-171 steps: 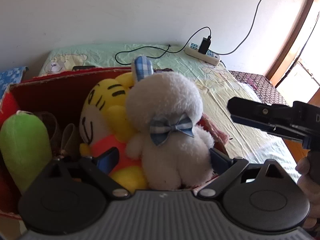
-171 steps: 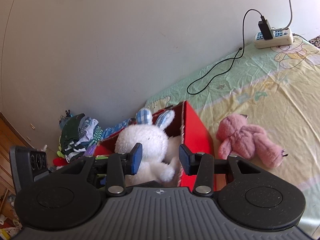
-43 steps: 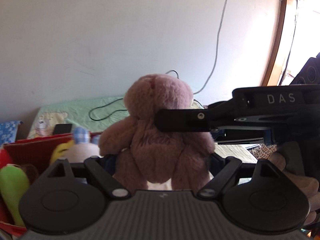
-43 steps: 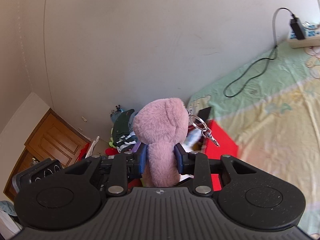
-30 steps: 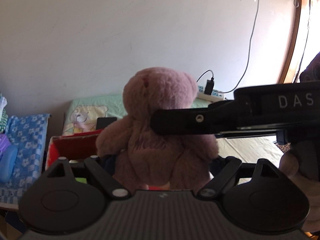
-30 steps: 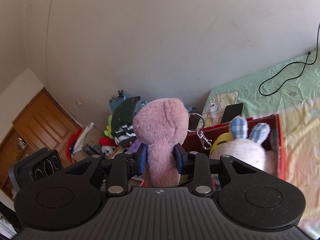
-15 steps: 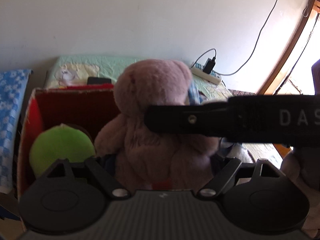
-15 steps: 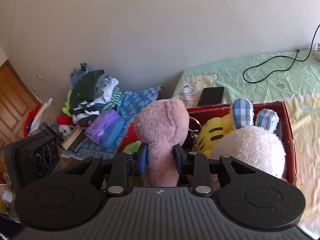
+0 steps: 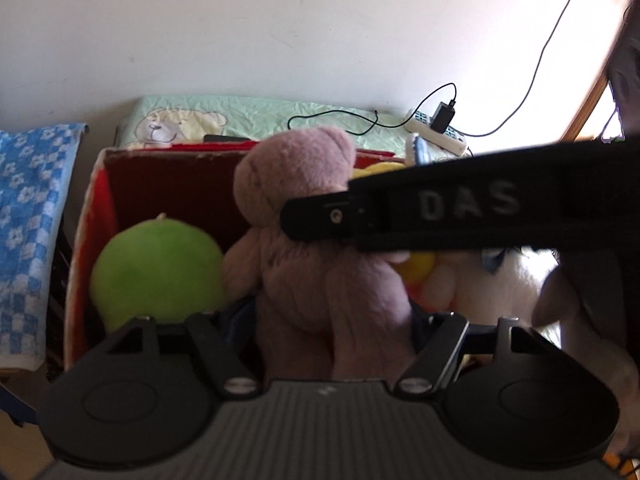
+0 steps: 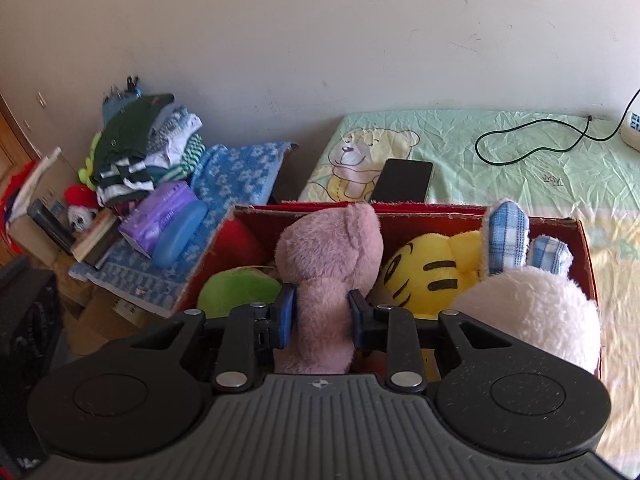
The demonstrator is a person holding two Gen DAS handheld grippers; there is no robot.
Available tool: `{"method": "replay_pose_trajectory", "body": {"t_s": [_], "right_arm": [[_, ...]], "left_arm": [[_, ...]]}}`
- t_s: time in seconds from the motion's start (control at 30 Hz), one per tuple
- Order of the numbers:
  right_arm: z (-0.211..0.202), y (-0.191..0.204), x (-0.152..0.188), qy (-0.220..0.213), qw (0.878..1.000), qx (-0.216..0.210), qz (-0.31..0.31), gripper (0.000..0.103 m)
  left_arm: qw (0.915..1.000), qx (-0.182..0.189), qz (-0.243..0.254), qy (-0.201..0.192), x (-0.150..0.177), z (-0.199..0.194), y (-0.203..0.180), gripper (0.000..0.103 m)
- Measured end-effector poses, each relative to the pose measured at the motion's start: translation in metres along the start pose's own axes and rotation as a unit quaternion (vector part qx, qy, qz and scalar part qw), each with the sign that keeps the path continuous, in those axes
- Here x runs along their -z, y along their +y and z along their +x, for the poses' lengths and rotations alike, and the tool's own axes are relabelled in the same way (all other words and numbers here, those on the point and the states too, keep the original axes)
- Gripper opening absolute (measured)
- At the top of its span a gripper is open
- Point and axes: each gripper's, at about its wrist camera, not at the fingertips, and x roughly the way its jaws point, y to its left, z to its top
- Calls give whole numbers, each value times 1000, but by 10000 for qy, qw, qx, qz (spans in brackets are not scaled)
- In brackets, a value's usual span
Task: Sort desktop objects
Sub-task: 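Lower the pink bear with both grippers into the box beside the green plush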
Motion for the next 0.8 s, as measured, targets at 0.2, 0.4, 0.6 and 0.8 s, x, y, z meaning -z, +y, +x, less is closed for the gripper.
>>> {"method": "replay_pose_trajectory", "body": {"t_s": [0.2, 0.4, 0.6, 0.8], "right_arm": [[33, 4, 2, 595, 9977, -1, -314, 30], [41, 6, 5, 617, 9976, -6, -309, 30], [41, -1, 7, 537, 9985, -75, -113, 30], [21, -3, 10, 156, 9997, -157, 39, 37]], "left_arm": [[9996, -190, 205, -12, 7, -5, -2, 68], [9994, -244, 230, -10, 6, -5, 2, 66], [9990, -317, 320, 2, 4, -2, 1, 67], [9991, -295, 308, 65, 1, 0, -2, 78]]}}
